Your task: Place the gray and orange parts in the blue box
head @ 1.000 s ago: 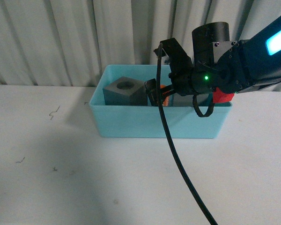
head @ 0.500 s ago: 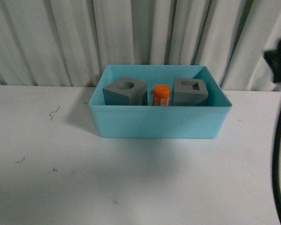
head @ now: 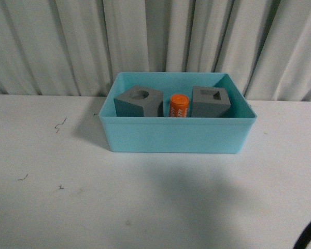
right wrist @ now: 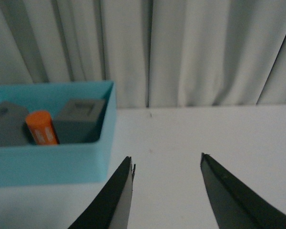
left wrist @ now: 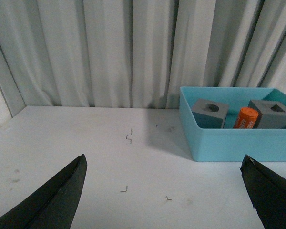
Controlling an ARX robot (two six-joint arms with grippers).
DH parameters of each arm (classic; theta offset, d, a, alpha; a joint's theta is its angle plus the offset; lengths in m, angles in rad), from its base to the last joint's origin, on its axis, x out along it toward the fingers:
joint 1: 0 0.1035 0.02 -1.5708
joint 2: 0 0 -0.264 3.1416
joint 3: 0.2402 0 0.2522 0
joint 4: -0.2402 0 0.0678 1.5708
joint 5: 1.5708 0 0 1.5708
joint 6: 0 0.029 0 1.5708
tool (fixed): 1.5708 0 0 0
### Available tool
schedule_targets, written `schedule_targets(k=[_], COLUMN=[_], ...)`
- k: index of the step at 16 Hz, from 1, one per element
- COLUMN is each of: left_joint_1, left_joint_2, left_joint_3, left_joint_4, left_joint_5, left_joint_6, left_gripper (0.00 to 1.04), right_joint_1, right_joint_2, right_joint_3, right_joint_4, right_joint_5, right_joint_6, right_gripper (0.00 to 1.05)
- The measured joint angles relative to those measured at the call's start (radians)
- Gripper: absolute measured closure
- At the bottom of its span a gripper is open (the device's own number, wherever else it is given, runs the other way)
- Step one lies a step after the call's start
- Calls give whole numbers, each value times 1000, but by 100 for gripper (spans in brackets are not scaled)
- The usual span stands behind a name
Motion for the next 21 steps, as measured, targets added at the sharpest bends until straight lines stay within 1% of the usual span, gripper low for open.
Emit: schedule_targets(k=[2, 4, 5, 6, 7, 8, 15, 21], left_joint_1=[0, 0, 0, 0, 0, 0, 0, 0], left_joint_2=[0, 0, 0, 0, 0, 0, 0, 0], left_joint_3=[0, 0, 0, 0, 0, 0, 0, 0], left_joint_4=[0, 0, 0, 0, 0, 0, 0, 0], left_joint_5=[0, 0, 0, 0, 0, 0, 0, 0], left_joint_6=[0, 0, 0, 0, 0, 0, 0, 0], left_gripper=[7, 7, 7, 7, 7, 7, 7, 7], right_joint_1=[1, 1, 1, 1, 1, 1, 1, 1], right_joint_2=[-100, -197, -270, -331, -419, -503, -879, -1098], right_joint_3=[-42, -98, -116, -129, -129, -134, -186, -187], right_joint_4=[-13, -90, -129, -170, -290, -349, -654, -857], right_joint_5=[0, -1, 0, 0, 0, 0, 0, 0], right_joint_6=[0, 0, 0, 0, 0, 0, 0, 0], right_gripper=[78, 100, 103, 103, 103, 103, 103, 103])
